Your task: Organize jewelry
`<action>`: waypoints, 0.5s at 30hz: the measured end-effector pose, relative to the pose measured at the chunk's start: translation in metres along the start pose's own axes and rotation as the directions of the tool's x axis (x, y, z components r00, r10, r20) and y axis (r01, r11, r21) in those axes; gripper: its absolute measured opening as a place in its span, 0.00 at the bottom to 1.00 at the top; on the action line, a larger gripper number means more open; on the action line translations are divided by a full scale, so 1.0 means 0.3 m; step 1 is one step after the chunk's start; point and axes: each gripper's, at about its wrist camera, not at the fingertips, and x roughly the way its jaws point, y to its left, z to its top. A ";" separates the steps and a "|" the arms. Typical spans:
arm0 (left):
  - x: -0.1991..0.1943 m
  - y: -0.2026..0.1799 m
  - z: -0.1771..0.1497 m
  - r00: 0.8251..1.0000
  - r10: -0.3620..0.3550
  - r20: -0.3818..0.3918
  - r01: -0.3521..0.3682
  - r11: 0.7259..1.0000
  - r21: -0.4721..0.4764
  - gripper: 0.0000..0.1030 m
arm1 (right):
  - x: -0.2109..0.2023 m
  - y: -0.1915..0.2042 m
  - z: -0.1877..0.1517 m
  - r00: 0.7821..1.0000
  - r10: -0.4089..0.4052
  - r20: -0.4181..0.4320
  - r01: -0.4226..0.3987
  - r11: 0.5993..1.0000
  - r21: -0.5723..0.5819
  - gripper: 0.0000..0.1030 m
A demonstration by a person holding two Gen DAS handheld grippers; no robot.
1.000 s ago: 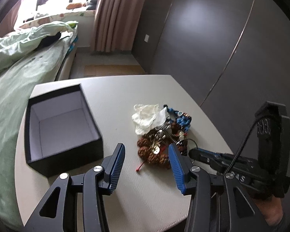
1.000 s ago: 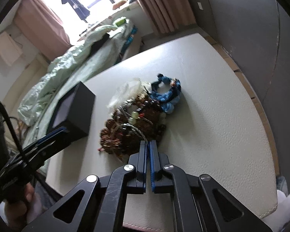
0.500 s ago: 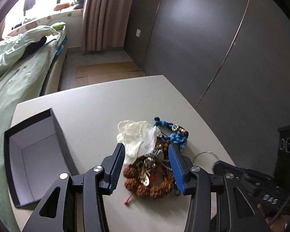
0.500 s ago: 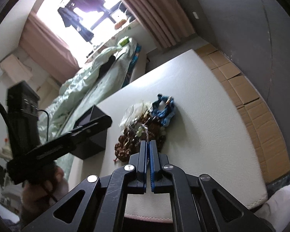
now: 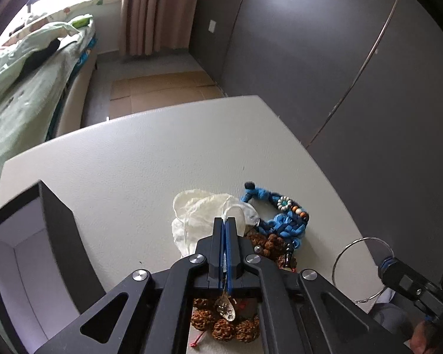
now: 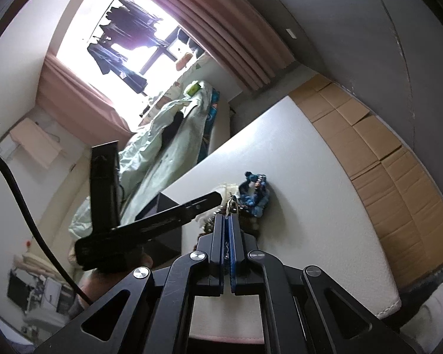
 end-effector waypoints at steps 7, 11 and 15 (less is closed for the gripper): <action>-0.154 0.017 0.033 0.994 -0.007 0.106 0.006 1.000 0.003 0.00 | 0.020 0.047 0.015 0.999 0.045 -0.009 -0.045 0.999 -0.020 0.04; -0.237 0.023 0.039 0.988 -0.016 0.153 0.016 1.000 0.001 0.00 | 0.042 0.089 0.015 0.997 0.079 -0.013 -0.080 0.996 -0.036 0.04; -0.317 0.057 0.049 0.981 -0.019 0.193 0.020 1.000 0.001 0.00 | 0.063 0.144 0.010 0.994 0.108 -0.024 -0.109 0.992 -0.059 0.04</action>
